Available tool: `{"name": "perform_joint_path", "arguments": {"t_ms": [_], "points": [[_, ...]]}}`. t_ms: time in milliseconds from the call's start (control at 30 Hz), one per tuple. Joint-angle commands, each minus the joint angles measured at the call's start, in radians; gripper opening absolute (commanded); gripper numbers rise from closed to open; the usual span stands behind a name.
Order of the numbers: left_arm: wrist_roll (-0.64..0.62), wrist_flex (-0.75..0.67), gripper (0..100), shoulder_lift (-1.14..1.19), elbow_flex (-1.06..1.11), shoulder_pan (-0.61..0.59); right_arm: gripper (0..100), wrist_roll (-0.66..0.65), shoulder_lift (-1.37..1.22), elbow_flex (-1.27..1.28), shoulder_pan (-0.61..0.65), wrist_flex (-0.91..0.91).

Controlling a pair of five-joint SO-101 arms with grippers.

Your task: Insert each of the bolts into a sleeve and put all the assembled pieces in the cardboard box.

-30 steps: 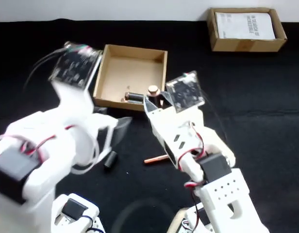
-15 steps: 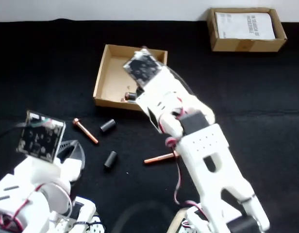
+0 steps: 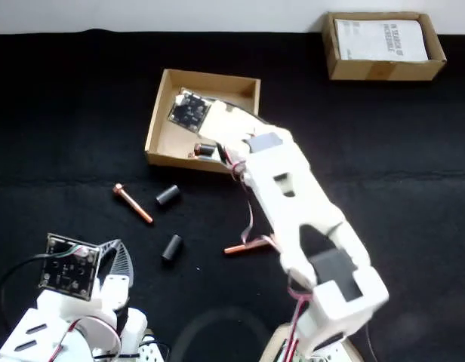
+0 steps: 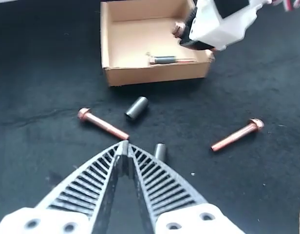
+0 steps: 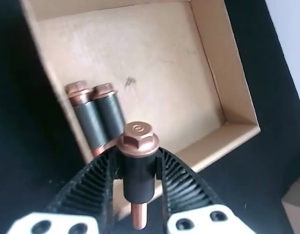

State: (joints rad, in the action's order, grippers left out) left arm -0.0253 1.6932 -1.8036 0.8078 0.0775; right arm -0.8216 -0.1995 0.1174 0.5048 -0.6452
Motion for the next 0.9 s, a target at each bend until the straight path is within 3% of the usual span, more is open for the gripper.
{"name": "perform_joint_path", "arguments": {"t_ms": [0,233,300,467,567,700,867], "points": [[0.003,-0.029,1,-0.007,0.036,-0.039,0.6,-0.026,-0.11,-0.176,-0.016,0.038],[0.003,-0.032,1,-0.007,0.082,-0.048,0.9,-0.021,-0.285,-0.378,-0.008,-0.008],[0.003,-0.032,1,-0.007,0.082,-0.048,2.2,-0.021,-0.286,-0.401,0.005,-0.122],[0.003,-0.034,1,-0.007,0.093,-0.048,16.1,-0.018,-0.286,-0.504,0.039,-0.39],[0.003,-0.034,1,-0.007,0.102,-0.048,16.2,0.003,-0.285,-0.573,0.05,-0.47],[0.003,-0.034,1,-0.013,0.096,-0.048,15.9,0.133,-0.285,-0.727,0.062,-0.615],[0.005,-0.035,1,-0.013,0.039,-0.076,15.9,0.166,-0.286,-0.92,0.145,-0.934]]}}
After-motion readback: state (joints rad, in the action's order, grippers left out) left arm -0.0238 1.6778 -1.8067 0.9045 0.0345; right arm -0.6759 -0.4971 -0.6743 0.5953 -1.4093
